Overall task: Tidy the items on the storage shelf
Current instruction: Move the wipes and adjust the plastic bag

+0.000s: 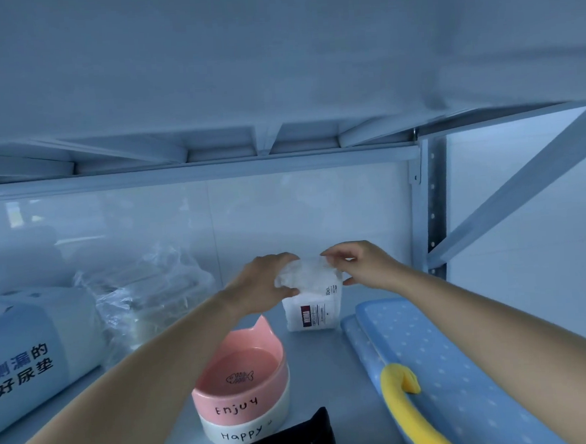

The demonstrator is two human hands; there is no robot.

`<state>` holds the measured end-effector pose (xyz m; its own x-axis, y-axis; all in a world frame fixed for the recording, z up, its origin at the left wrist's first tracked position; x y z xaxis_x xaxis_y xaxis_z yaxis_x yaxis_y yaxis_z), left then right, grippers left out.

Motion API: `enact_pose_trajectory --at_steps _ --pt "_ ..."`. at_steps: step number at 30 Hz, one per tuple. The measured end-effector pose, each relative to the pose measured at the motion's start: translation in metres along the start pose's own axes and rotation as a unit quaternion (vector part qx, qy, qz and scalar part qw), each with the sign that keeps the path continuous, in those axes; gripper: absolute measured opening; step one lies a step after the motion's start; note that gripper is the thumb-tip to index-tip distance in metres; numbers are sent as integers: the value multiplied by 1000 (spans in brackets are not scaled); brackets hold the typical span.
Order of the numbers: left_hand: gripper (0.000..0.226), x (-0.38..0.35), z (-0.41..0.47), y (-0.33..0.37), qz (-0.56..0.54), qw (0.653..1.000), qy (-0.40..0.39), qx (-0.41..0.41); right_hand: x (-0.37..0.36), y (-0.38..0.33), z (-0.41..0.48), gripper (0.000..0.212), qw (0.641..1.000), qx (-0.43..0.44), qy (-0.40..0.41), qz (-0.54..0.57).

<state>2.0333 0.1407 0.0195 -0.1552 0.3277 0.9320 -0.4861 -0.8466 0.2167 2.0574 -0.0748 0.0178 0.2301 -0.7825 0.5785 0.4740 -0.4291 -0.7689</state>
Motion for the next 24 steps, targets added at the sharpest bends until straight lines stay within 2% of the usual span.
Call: enact_pose_trajectory --at_steps 5,8,13,16,19,24 --pt "39 4 9 9 -72 997 32 9 3 10 -16 49 999 21 21 -40" --pt "39 3 14 13 -100 993 57 23 1 10 -14 57 995 28 43 -85" --pt "53 3 14 19 -11 995 88 35 -9 7 -2 60 987 5 88 -138" --pt "51 2 10 18 38 997 64 15 -15 9 -2 58 978 14 103 -183" --pt "44 -1 4 16 67 998 13 15 -22 14 -4 52 972 4 66 -226" --pt "40 -5 -9 10 81 996 -9 21 -34 26 -8 49 967 -32 -31 -249"
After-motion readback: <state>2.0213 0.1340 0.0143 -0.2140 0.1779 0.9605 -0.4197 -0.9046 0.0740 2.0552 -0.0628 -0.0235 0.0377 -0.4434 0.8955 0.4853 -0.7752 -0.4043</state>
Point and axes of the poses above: each hand's wrist, its own z-axis towards the middle knuckle, its own x-axis out of the back of the hand, y = z × x, the point moved 1 cm from there along z, towards the middle knuckle, and after that the axes turned 10 degrees about -y, right-handed, at the moved point
